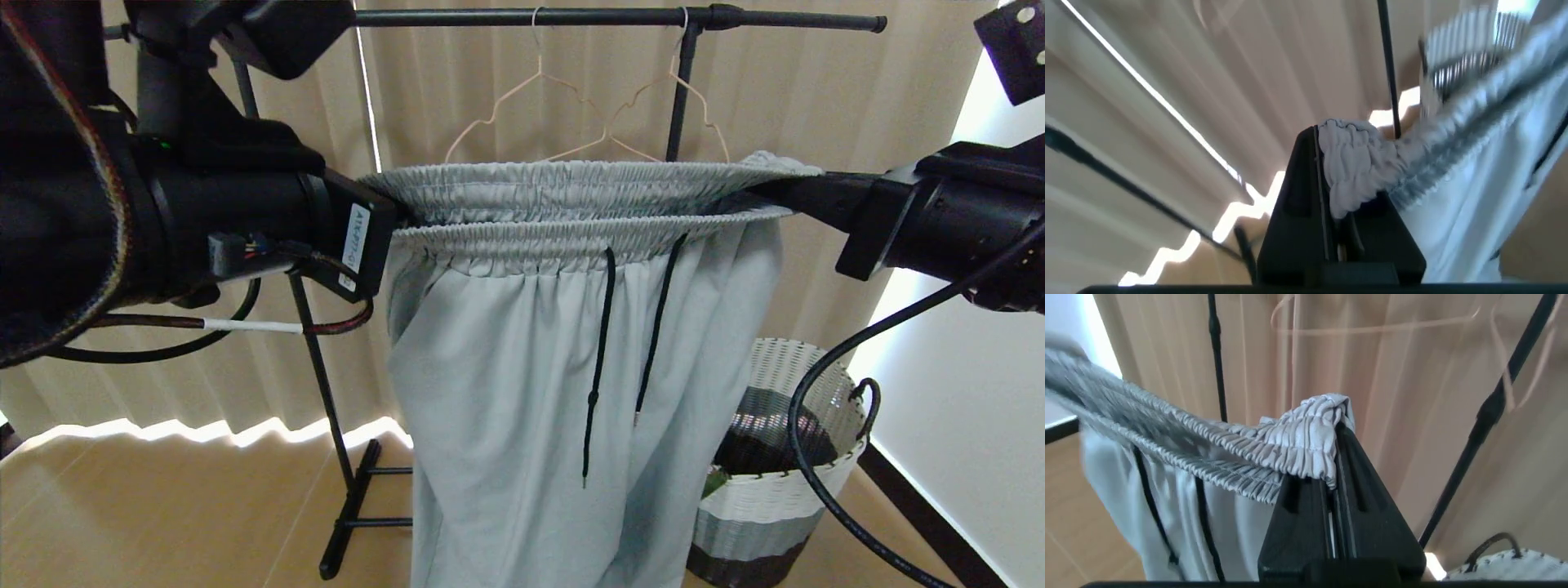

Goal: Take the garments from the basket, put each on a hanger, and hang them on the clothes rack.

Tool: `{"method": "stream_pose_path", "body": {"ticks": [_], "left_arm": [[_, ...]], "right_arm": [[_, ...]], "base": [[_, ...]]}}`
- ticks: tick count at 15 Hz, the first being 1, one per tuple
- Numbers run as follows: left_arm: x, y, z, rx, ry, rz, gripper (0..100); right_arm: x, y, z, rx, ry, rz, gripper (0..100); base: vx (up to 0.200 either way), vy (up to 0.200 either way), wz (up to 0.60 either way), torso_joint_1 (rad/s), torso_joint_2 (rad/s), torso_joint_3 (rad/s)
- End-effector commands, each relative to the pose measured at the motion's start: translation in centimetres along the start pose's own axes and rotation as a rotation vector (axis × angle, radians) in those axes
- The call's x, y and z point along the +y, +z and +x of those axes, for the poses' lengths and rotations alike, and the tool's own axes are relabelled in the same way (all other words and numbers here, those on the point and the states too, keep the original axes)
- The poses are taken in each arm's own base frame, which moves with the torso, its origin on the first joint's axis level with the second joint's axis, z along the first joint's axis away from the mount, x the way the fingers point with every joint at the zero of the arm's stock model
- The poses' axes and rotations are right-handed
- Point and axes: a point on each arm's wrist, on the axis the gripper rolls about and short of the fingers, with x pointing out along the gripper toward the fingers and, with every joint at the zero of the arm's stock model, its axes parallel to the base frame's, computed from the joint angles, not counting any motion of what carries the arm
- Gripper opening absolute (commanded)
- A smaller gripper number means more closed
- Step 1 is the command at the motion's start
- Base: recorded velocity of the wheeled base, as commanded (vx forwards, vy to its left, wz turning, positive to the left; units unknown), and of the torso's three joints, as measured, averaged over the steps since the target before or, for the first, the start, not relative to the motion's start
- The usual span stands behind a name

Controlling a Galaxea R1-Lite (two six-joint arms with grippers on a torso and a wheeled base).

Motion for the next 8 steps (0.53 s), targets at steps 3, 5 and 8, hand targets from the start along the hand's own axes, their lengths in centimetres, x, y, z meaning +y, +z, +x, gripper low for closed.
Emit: {"method": "stream_pose_path", "body": {"ticks": [3, 5, 8], "left_arm": [[-0.1, -0.2, 0.7, 0.011, 0.009, 0.007, 0], [-0.4, -0.7, 1.1, 0.031, 0.005, 0.026, 0], [-0.9, -1.5, 1.9, -0.012, 0.013, 0.016, 0]], "right_arm": [[0.0, 0.4, 0.0, -0.019, 0.000, -0.002, 0], [0.0, 0.8, -0.1, -0.034, 0.000, -0.004, 0], [-1.0, 0.9, -0.2, -0.034, -0.043, -0.009, 0]], "base": [[0.000, 0.000, 0.00, 0.000, 0.00, 0.000], [0.000, 0.000, 0.00, 0.000, 0.00, 0.000], [0.000, 0.000, 0.00, 0.000, 0.00, 0.000]]}}
